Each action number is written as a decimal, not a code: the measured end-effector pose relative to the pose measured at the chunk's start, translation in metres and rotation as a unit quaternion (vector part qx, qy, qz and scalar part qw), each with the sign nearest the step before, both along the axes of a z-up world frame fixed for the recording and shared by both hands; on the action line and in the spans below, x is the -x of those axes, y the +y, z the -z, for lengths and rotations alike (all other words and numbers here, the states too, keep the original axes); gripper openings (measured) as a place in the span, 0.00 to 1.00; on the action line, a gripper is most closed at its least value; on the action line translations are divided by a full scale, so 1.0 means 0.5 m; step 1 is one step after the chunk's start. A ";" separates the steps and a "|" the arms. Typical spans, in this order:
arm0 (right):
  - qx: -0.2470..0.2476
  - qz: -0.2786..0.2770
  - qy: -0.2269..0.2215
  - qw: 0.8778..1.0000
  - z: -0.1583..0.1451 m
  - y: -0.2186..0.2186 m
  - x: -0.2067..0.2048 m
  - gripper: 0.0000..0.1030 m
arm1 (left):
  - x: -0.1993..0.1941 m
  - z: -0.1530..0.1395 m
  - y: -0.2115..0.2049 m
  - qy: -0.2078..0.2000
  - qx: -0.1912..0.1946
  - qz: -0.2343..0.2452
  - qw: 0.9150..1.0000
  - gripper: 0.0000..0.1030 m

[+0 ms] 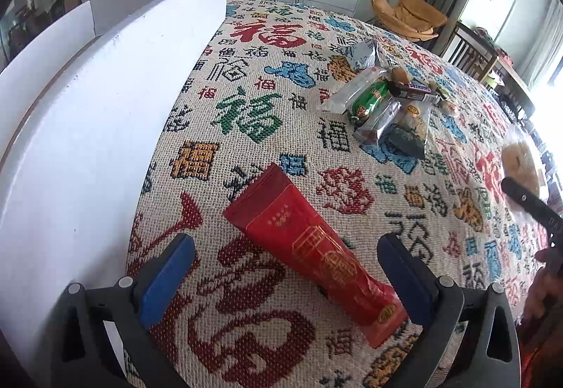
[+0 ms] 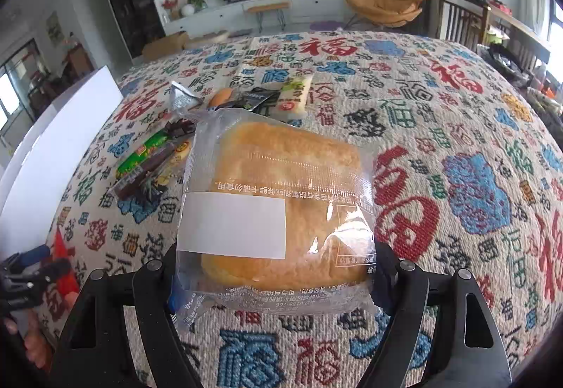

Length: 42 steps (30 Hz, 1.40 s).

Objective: Organize snacks
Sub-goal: 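Grasp the bagged bread loaf with the right gripper while the left gripper holds the red packet, then carry both snacks into the white box and open both grippers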

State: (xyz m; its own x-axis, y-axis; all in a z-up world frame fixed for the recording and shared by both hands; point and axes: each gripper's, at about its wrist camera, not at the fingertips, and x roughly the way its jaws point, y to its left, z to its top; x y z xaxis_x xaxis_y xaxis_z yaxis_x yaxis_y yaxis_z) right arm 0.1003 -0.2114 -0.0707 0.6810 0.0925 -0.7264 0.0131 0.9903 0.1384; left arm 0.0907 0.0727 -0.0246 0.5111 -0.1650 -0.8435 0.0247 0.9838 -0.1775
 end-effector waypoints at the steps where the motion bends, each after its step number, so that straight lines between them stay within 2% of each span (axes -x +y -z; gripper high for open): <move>1: -0.005 0.003 -0.003 1.000 0.004 -0.006 0.008 0.78 | 0.003 -0.003 -0.010 0.006 -0.004 0.003 1.000 0.99; 4: -0.019 0.005 -0.013 1.000 0.011 -0.007 0.020 0.78 | 0.012 0.010 -0.058 0.020 -0.034 0.021 0.999 0.99; 7: -0.011 -0.014 -0.021 1.000 0.008 0.017 0.021 0.78 | 0.003 0.034 -0.105 0.029 -0.068 0.030 0.997 0.98; 8: -0.009 -0.021 -0.025 0.999 0.005 0.023 0.023 0.78 | -0.002 0.040 -0.116 0.024 -0.073 0.030 0.997 0.84; 9: -0.008 -0.027 -0.028 0.999 0.000 0.017 0.038 0.78 | -0.005 0.039 -0.128 0.004 -0.096 0.024 0.995 0.62; 10: -0.008 -0.031 -0.030 0.999 -0.004 0.020 0.041 0.78 | -0.002 0.032 -0.133 -0.014 -0.098 0.031 0.995 0.35; 11: -0.009 -0.034 -0.031 0.999 -0.007 0.017 0.049 0.78 | -0.005 0.028 -0.136 -0.013 -0.084 0.042 0.996 0.13; 14: -0.008 -0.037 -0.035 0.999 -0.019 0.009 0.065 0.78 | 0.002 0.005 -0.120 -0.028 -0.044 0.044 0.998 0.12; 18: 0.003 -0.048 -0.033 0.998 -0.033 0.016 0.081 0.78 | 0.023 -0.065 -0.070 -0.055 0.024 0.036 0.998 0.12; 21: -0.004 -0.077 -0.035 0.996 -0.062 0.064 0.081 0.78 | 0.048 -0.159 0.003 -0.088 0.084 0.021 0.992 0.12; 23: -0.015 -0.114 -0.045 0.992 -0.104 0.123 0.076 0.78 | 0.062 -0.225 0.070 -0.119 0.102 0.002 0.988 0.12; 27: -0.050 -0.218 -0.076 0.972 -0.224 0.291 0.052 0.78 | 0.073 -0.316 0.224 -0.157 0.085 -0.053 0.983 0.12; 29: -0.067 -0.271 -0.088 0.956 -0.281 0.391 0.032 0.78 | 0.065 -0.329 0.305 -0.152 0.054 -0.092 0.983 0.12; 31: -0.081 -0.311 -0.095 0.942 -0.323 0.493 0.009 0.79 | 0.054 -0.318 0.372 -0.138 0.022 -0.125 0.982 0.13; 32: -0.086 -0.326 -0.097 0.936 -0.336 0.544 -0.002 0.81 | 0.049 -0.304 0.401 -0.125 0.001 -0.144 0.982 0.19; 33: -0.089 -0.340 -0.097 0.931 -0.340 0.595 -0.015 0.82 | 0.044 -0.287 0.426 -0.112 -0.014 -0.158 0.981 0.42; 34: -0.083 -0.351 -0.086 0.929 -0.333 0.645 -0.028 0.88 | 0.042 -0.269 0.446 -0.100 -0.029 -0.172 0.980 0.60; 35: -0.066 -0.366 -0.057 0.927 -0.312 0.700 -0.045 0.91 | 0.043 -0.250 0.465 -0.092 -0.043 -0.192 0.976 0.87; 37: -0.015 -0.387 0.044 0.921 -0.244 0.792 -0.074 0.90 | 0.053 -0.216 0.483 -0.082 -0.084 -0.221 0.968 0.88; 38: -0.021 -0.395 0.065 0.916 -0.222 0.808 -0.078 0.91 | 0.059 -0.202 0.488 -0.078 -0.082 -0.220 0.969 0.88; 40: -0.013 -0.405 0.039 0.914 -0.214 0.808 -0.058 0.91 | 0.067 -0.183 0.489 -0.078 -0.070 -0.219 0.970 0.89; 42: 0.006 -0.413 0.012 0.910 -0.217 0.801 -0.040 0.91 | 0.066 -0.175 0.489 -0.080 -0.082 -0.228 0.967 0.89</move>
State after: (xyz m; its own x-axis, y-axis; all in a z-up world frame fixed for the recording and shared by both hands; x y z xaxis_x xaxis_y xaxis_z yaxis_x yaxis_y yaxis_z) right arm 0.1201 0.1892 0.0375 0.3669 0.5586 -0.7439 -0.7346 0.6645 0.1367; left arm 0.0576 0.3172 0.0629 0.6248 0.2372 -0.7439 -0.4043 0.9133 -0.0483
